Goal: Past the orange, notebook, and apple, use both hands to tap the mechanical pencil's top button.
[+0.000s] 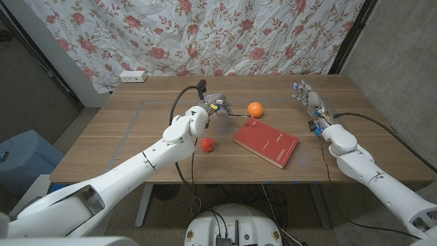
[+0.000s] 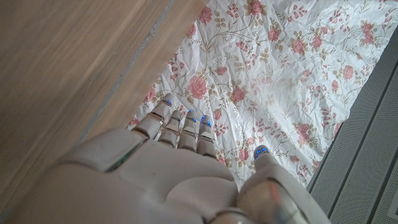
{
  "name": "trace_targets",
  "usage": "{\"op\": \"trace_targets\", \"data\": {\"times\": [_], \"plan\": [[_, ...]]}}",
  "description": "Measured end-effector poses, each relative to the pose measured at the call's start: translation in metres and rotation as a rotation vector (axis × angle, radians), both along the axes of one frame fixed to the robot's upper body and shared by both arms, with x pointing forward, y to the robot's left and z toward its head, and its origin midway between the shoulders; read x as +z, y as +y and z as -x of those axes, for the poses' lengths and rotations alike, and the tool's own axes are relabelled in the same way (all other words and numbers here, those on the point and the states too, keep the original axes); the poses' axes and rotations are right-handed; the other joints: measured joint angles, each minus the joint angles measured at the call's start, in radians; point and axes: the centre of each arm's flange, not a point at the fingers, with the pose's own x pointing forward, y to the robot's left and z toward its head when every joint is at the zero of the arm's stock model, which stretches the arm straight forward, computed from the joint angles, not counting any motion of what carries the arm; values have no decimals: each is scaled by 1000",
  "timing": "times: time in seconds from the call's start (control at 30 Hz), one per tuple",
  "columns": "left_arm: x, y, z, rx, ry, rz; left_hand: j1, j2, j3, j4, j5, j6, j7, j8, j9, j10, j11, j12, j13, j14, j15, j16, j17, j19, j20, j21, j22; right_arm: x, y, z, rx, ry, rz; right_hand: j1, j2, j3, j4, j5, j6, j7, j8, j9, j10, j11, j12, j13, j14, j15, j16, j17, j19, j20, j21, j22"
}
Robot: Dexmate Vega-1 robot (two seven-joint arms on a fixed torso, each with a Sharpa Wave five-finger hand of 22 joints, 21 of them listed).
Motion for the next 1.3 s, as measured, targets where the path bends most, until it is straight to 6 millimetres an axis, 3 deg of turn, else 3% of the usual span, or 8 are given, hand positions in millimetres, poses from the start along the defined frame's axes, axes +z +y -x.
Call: {"op": "trace_targets", "data": {"times": [0.37, 0.83, 1.2, 1.3], "plan": [[5, -3, 0, 3, 4, 71, 2, -2, -3, 3, -1, 0, 0, 0, 0, 2, -1, -3, 5, 0, 0, 0, 0, 0, 0, 0, 0, 2, 8, 10, -25, -66, 82, 0, 0, 3, -3, 0, -2, -38, 0, -2, 2, 9, 0, 0, 0, 0, 0, 0, 0, 0, 0, 0], [7, -1, 1, 4, 17, 190, 3, -4, -11, 3, -1, 0, 0, -5, -1, 1, -2, -6, 2, 0, 0, 0, 0, -4, -4, 0, 0, 5, 12, 18, -49, -179, 191, -11, -11, 5, -6, 0, -64, -120, -10, -1, -1, 21, 4, 0, 13, 6, 8, -5, 11, 11, 4, 0], [7, -5, 5, 2, 45, 286, 3, -3, -15, 7, -3, 0, 0, -5, 5, 1, -2, -10, 2, 0, 0, 0, 0, -4, -4, 0, 0, 7, 14, 23, -54, -270, 254, -3, -19, 11, -28, 0, -124, -180, -16, 0, -20, 23, 0, 2, 14, 15, 8, -9, 21, 8, 4, 0], [7, -7, 6, -3, 51, 303, 3, -3, -15, 7, -3, 0, 0, -11, 5, 1, -2, -11, 3, 0, 0, -2, 0, -4, -4, 0, 0, 7, 15, 24, -56, -283, 268, 7, -29, 8, -31, 0, -145, -184, -16, 0, -20, 23, 0, 2, 20, 21, 8, -9, 21, 15, 4, 0]]}}
